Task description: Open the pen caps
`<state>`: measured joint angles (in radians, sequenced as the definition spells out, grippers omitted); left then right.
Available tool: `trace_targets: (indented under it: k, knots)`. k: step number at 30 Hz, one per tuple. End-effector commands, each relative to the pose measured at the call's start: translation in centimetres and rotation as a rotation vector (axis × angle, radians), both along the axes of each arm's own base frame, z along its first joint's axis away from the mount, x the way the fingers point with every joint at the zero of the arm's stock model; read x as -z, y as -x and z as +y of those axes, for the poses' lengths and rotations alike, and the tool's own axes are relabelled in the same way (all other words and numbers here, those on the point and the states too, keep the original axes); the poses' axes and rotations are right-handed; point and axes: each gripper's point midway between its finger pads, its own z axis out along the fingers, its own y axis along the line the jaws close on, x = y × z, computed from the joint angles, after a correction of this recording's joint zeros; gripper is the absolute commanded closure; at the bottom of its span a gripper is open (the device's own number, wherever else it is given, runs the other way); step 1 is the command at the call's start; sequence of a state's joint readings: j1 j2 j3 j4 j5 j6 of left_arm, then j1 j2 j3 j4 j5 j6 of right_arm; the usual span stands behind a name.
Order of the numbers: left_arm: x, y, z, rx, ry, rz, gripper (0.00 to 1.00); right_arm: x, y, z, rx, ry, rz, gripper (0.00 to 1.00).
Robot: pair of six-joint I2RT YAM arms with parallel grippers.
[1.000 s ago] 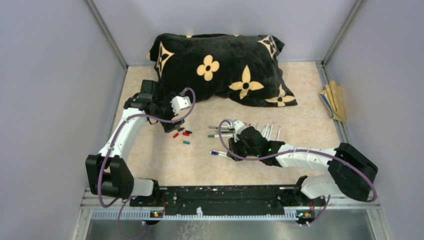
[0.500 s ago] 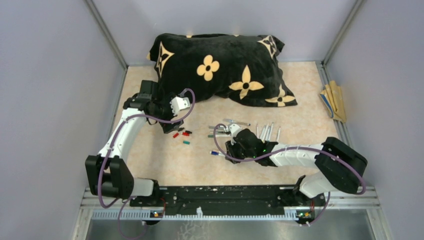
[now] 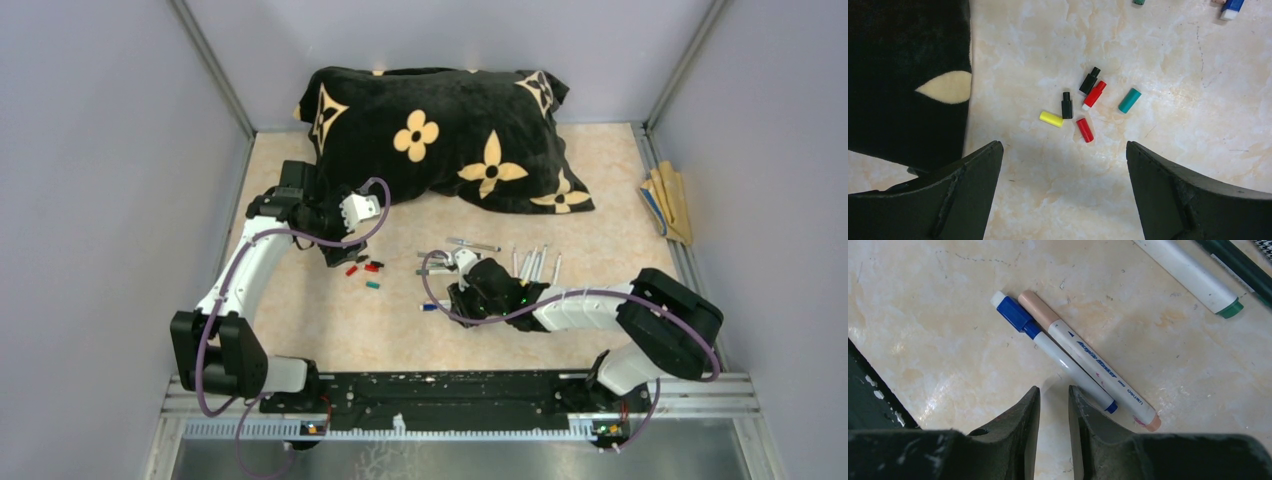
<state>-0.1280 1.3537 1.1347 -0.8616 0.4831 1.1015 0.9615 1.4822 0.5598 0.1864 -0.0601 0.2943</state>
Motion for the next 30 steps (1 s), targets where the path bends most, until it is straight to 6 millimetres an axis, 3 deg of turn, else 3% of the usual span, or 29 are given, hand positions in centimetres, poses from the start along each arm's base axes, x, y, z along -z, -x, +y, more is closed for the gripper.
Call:
trace_targets:
  k: [1, 9, 20, 30]
  knots:
    - [-0.2, 0.6, 0.0, 0.02, 0.009, 0.002, 0.01, -2.8, -0.1, 1.7, -0.056, -0.058, -0.039, 0.72]
    - [-0.1, 0.8, 0.0, 0.02, 0.006, 0.011, 0.01, -5.0, -1.4, 3.3, -0.096, -0.056, -0.086, 0.71]
    - [0.0, 1.2, 0.1, 0.024, 0.003, 0.012, 0.01, -2.2, -1.7, 3.0, -0.08, -0.028, -0.025, 0.71]
    - [0.4, 1.6, 0.2, 0.033, -0.002, 0.021, 0.01, -1.9, -2.2, 2.5, -0.067, -0.018, -0.031, 0.66]
